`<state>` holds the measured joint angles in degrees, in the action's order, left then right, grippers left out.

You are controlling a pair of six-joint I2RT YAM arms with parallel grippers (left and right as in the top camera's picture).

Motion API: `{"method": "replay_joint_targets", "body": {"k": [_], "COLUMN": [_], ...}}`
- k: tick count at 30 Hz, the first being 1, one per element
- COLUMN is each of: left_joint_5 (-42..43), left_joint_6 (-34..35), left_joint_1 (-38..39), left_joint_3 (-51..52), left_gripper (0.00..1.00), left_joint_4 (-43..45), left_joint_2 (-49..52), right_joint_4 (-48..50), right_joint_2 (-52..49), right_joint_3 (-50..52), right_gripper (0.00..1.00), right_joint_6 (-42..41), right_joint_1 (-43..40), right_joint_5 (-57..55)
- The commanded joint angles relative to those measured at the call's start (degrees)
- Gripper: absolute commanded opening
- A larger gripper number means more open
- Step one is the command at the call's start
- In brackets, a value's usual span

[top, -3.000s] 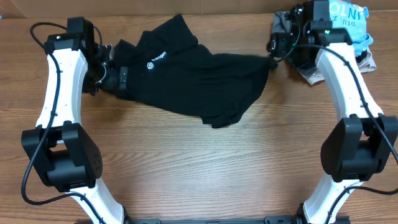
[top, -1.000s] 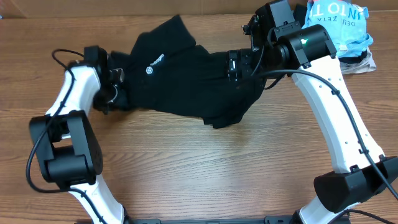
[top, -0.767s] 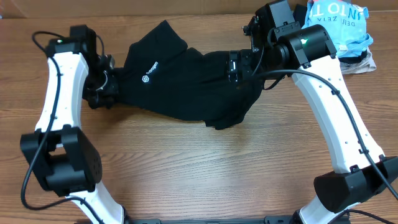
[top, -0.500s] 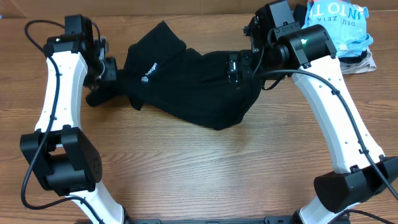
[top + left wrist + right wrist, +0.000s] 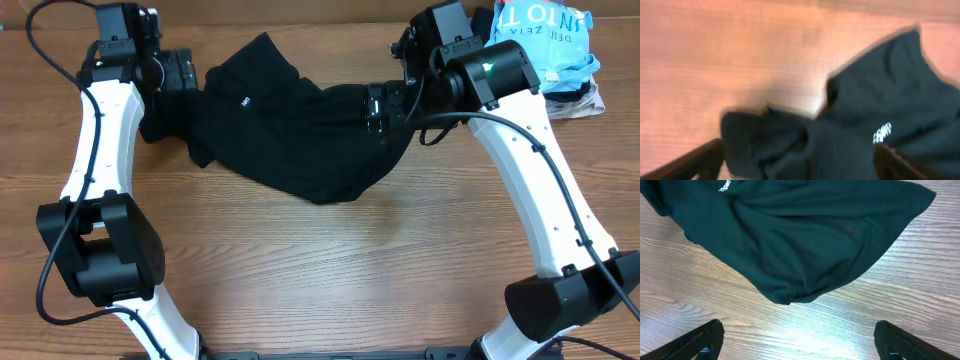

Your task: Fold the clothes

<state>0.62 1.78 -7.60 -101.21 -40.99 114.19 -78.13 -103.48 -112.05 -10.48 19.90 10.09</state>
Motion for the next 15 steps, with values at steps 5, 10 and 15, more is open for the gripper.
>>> {"method": "replay_joint_targets", "body": {"k": [5,10,15], "left_joint_5": [3.87,3.91,3.96], "left_joint_6": [1.03,-0.52,-4.46], "left_joint_1": [-0.04,0.13,0.09], "left_joint_3": [-1.01,9.66,20.79], "left_gripper": [1.0,1.0,0.95], "left_joint_4": [-21.46,-18.12,-7.32], "left_joint_2": [-0.7,-0.63,-0.63], "right_joint_4": [0.31,0.22,0.24], "right_joint_2": [-0.17,-0.17,-0.17], "right_joint_3": [0.7,0.7,0.7], "right_gripper": [0.99,0.99,0.99], "right_joint_6": [-0.02,-0.02,-0.02], "right_joint_1": [-0.13,-0.13,-0.13], "right_joint_5": [-0.22,-0.24,-0.24]}}
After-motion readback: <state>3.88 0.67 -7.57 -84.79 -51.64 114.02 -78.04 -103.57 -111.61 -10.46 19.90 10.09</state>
